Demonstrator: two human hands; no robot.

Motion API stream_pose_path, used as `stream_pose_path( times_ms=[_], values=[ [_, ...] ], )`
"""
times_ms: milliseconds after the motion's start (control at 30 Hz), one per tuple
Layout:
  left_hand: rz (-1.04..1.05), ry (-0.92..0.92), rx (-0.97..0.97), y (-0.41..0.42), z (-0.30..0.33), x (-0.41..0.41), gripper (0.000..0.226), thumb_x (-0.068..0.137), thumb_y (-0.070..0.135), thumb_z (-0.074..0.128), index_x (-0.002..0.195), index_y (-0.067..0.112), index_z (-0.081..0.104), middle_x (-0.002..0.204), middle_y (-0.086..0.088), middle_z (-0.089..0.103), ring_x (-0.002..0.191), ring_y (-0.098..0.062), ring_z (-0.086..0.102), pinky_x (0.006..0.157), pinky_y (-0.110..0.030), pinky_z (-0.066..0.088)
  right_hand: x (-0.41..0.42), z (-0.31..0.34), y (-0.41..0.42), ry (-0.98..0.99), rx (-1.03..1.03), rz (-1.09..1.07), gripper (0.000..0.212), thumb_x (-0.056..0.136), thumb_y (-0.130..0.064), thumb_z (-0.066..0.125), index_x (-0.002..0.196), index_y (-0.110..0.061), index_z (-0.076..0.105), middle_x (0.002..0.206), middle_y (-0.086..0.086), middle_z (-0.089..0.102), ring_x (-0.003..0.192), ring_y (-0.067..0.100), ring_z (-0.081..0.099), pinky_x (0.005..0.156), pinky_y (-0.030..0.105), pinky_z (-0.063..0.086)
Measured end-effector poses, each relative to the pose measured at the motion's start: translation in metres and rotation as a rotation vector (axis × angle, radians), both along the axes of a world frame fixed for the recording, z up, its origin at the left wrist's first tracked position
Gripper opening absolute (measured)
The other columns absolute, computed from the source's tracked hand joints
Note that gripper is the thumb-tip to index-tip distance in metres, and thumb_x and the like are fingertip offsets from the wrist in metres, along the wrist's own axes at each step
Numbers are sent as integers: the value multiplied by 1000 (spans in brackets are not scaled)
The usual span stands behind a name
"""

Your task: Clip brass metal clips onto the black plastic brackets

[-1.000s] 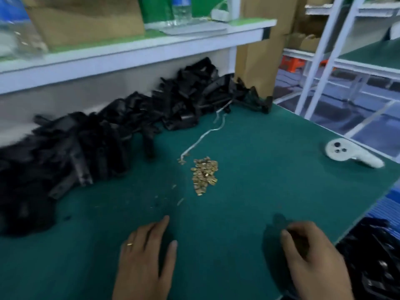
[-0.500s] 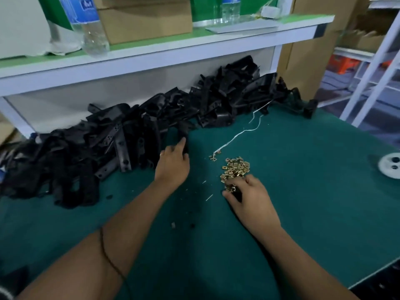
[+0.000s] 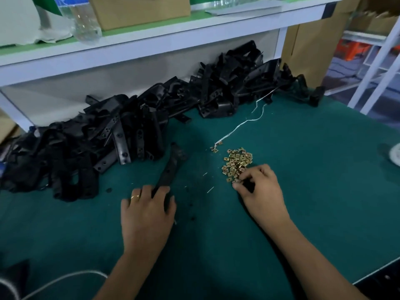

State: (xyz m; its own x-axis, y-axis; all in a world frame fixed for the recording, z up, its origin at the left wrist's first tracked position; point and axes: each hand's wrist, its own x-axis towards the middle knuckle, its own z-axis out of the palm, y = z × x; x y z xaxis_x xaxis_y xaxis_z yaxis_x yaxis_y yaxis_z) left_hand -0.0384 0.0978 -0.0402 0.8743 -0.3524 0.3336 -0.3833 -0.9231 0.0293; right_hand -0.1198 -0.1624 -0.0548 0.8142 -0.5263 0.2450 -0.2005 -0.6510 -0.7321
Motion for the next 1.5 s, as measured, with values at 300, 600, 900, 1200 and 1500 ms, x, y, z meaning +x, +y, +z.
stream_pose_path(
  times_ms=[300, 600, 900, 1200, 1500],
  values=[
    [87, 119, -61, 13, 9, -1, 68, 83, 46, 79, 136, 11, 56, 122, -11, 65, 115, -36, 60, 92, -51, 49, -3, -1, 1, -4, -54, 45, 22, 91, -15, 77, 109, -24, 67, 92, -9, 57, 89, 11, 52, 79, 21, 46],
    [-301, 158, -66, -16, 12, -5, 50, 86, 17, 61, 135, 15, 50, 131, -3, 56, 114, -29, 55, 92, -43, 45, -4, 2, 3, -18, -83, 85, 16, 90, -20, 75, 96, -29, 63, 102, -13, 49, 100, 13, 51, 88, 29, 47],
    [-404, 71, -154, -3, -2, -65, 62, 93, 18, 63, 152, 21, 47, 121, 1, 62, 101, -25, 59, 83, -41, 54, -27, 14, 20, -81, 50, 196, 10, 104, -23, 59, 101, -32, 56, 104, -19, 64, 107, 8, 58, 89, 26, 46],
    [-423, 108, -169, -4, -4, -63, 62, 93, 20, 63, 153, 24, 47, 122, 1, 62, 105, -26, 57, 87, -41, 52, -69, -1, 33, -242, 424, 163, 7, 106, -21, 58, 108, -27, 54, 95, 0, 72, 80, 20, 69, 70, 24, 54],
    [-469, 81, -184, -7, -5, -65, 67, 90, 25, 63, 154, 27, 46, 117, -1, 62, 98, -24, 58, 86, -40, 52, -87, -2, 75, -332, 859, 210, 22, 99, -8, 61, 111, -14, 79, 92, 17, 76, 80, 29, 75, 74, 31, 62]
  ],
)
